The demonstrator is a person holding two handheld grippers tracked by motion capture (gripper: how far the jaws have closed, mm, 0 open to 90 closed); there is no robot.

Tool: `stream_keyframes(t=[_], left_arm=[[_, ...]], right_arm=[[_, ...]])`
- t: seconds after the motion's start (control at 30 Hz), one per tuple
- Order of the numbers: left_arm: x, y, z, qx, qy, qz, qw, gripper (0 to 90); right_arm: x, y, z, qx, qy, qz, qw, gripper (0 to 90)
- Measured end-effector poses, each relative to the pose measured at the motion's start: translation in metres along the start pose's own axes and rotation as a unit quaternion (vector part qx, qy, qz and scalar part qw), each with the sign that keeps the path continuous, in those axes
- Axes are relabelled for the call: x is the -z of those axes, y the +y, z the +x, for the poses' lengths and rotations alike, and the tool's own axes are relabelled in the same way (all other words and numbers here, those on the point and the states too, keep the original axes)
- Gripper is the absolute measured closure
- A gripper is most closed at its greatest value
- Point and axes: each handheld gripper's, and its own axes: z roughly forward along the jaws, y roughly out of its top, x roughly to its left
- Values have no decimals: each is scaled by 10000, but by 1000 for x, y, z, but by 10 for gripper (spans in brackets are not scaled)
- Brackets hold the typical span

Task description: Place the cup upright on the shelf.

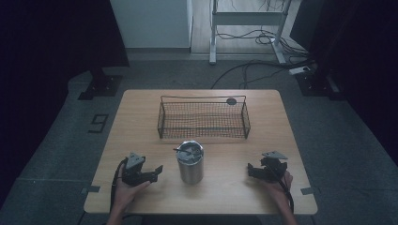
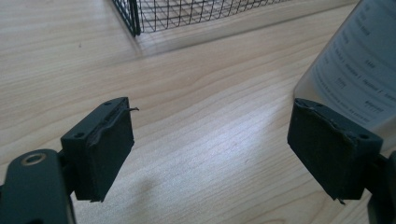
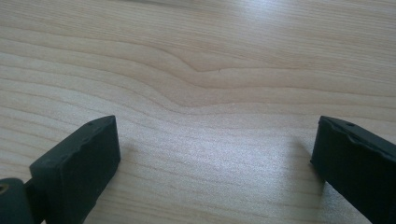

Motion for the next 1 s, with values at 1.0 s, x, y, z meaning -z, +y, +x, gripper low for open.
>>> stream_keyframes(t=[1.0], left_arm=[[21, 23, -26, -192, -677, -471, 9964, 115]], right_arm=[[1, -1, -2, -88, -83, -1, 9999, 14]])
